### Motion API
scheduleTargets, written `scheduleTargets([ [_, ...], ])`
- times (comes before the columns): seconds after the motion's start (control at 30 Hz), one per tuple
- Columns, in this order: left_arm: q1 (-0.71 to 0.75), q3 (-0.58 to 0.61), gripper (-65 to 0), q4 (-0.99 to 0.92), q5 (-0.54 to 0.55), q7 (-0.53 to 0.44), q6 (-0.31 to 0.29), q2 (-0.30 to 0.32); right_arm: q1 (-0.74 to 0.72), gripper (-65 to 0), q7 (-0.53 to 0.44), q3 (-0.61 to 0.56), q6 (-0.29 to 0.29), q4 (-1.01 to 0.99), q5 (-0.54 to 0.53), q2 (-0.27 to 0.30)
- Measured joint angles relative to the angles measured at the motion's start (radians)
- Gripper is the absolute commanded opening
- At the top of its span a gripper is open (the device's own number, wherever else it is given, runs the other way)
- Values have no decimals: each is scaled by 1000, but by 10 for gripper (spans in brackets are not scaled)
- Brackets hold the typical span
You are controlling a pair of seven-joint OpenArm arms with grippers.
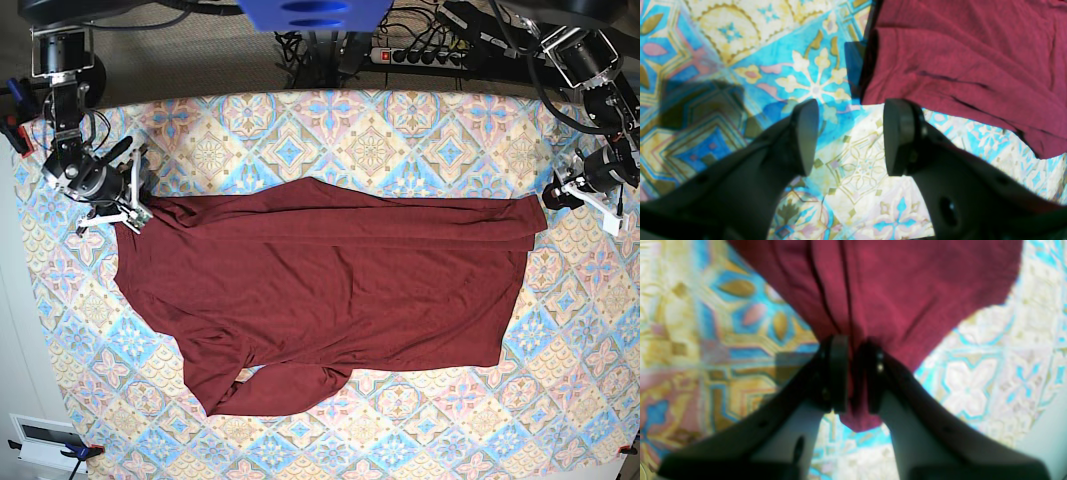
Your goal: Layout the t-shirt on the table in an organized manner, then fold the t-shirt properly
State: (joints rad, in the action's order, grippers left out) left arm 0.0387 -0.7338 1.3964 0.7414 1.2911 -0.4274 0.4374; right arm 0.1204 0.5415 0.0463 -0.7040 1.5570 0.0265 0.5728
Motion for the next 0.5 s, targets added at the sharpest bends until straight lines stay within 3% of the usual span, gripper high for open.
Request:
scheduleTargets([
  [0.13,0,1,-345,0,3,0,0,0,-5,-634,0,-1,1,-1,0,6],
  [0.5,0,1,-345,0,3,0,0,0,-8,-650,1,3,0,-2,1,6],
])
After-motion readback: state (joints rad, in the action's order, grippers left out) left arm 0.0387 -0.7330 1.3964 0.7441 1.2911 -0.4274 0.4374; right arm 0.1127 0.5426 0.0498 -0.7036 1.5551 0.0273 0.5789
